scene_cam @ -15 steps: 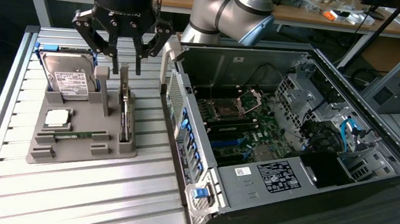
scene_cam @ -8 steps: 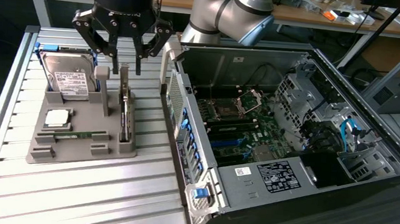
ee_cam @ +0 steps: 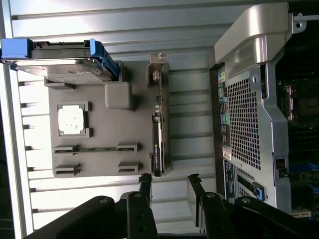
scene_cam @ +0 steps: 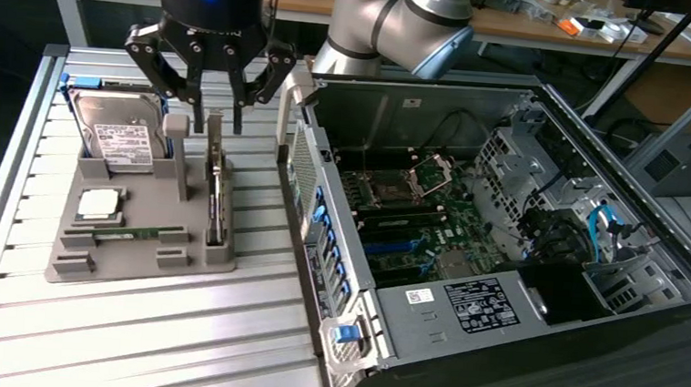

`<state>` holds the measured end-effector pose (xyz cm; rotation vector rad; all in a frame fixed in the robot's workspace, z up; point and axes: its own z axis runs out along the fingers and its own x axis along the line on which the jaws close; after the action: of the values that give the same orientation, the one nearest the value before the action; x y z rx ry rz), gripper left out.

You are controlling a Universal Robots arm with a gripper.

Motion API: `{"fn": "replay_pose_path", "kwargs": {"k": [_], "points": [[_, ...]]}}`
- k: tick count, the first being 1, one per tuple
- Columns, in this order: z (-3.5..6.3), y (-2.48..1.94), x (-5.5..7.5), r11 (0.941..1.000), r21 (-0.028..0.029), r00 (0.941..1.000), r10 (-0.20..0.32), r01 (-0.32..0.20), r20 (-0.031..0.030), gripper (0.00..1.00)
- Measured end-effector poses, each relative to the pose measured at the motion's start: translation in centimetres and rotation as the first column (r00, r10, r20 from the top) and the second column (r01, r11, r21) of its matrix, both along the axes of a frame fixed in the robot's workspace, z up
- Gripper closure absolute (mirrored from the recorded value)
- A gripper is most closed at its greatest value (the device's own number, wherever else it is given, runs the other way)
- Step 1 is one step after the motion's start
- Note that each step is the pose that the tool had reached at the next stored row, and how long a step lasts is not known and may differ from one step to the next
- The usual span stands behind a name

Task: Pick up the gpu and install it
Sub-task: 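Pick up the gpu and move the gpu toward the slot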

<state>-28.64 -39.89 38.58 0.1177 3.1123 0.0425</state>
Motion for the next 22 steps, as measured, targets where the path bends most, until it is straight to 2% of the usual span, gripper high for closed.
{"fn": "replay_pose_path", "kwargs": {"k": [9,22], "points": [[-0.57,0.03,0.0,1.0,-0.0001,1.0,0.0,0.0,0.0,0.58],[-0.85,0.03,0.0,1.0,0.0,1.0,0.0,0.0,0.0,0.58]]}}
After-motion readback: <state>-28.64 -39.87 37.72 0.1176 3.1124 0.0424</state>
